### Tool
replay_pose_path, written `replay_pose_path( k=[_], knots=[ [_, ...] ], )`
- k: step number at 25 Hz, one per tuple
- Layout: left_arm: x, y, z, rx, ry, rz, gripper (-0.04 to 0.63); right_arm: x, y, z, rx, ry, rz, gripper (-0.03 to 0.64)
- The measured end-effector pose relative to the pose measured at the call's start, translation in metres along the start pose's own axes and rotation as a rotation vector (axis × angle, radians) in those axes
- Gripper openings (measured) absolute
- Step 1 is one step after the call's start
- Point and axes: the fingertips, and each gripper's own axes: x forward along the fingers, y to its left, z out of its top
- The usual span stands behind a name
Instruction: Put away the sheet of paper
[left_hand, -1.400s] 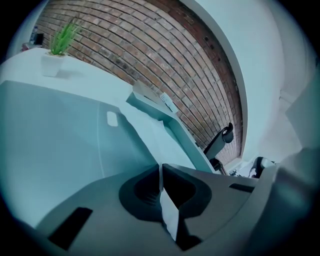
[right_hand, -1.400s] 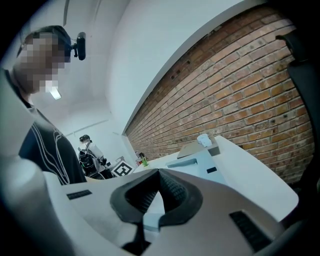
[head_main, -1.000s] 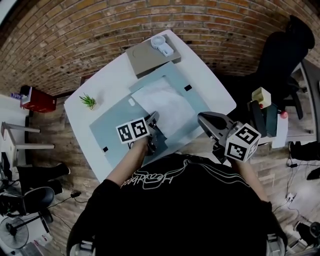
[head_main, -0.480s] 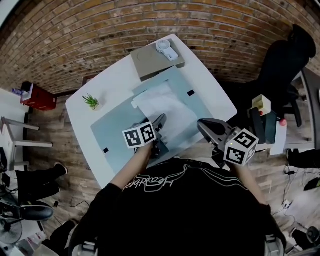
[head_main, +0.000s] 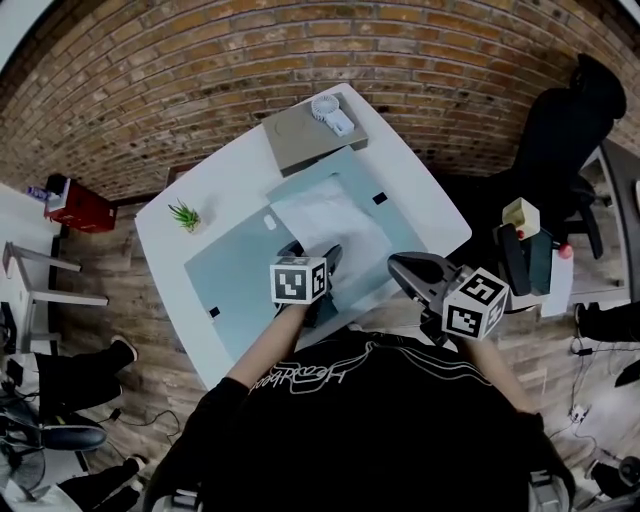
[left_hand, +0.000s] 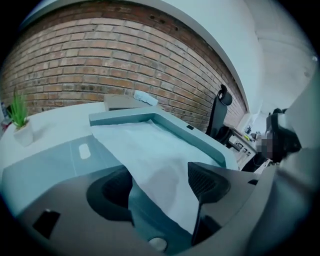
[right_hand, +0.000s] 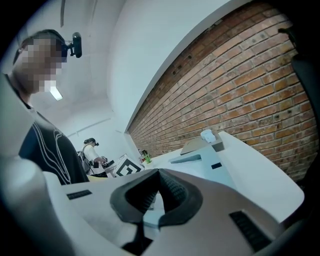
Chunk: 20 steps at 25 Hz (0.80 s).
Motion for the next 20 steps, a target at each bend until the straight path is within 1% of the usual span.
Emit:
replay_pose_path(
  k=[4,6,8,9,11,13,15,16,17,19,20],
  knots=[
    [0.003,-0.004,-0.006,0.147,0.070,0.014,0.348,-0.004,-0.002,-0.001,0.014,-0.012,-0.001,0.000],
    [0.004,-0.005,-0.009,0.215,0.106,0.009,0.348,-0.005,-0.005,-0.001,0.028,-0.024,-0.001,0.000],
    [0.004,-0.005,-0.012,0.269,0.135,-0.003,0.348,-0.005,-0.005,0.001,0.045,-0.046,0.015,0.000],
    [0.004,-0.004,-0.013,0.309,0.149,-0.001,0.348,-0.005,-0.005,0.003,0.054,-0.057,0.027,0.000],
    [0.002,-0.001,-0.014,0.414,0.186,0.017,0.348,-0.004,-0.003,0.004,0.065,-0.072,0.045,0.000],
    [-0.004,0.001,-0.015,0.503,0.226,0.040,0.348,-0.003,-0.003,0.005,0.059,-0.075,0.047,0.000],
    [-0.008,0.002,-0.009,0.584,0.227,0.079,0.348,-0.001,-0.004,0.005,0.038,-0.068,0.036,0.000],
    [-0.010,0.001,-0.004,0.601,0.212,0.087,0.348,0.001,-0.004,0.006,0.024,-0.062,0.031,0.000],
    [-0.011,-0.002,0.000,0.585,0.197,0.074,0.348,0.003,-0.002,0.006,0.013,-0.057,0.030,0.000],
    [-0.011,-0.012,0.001,0.483,0.189,-0.003,0.348,0.007,0.004,0.007,0.011,-0.057,0.038,0.000],
    [-0.011,-0.014,-0.001,0.445,0.196,-0.031,0.348,0.008,0.007,0.009,0.014,-0.061,0.040,0.000]
  ],
)
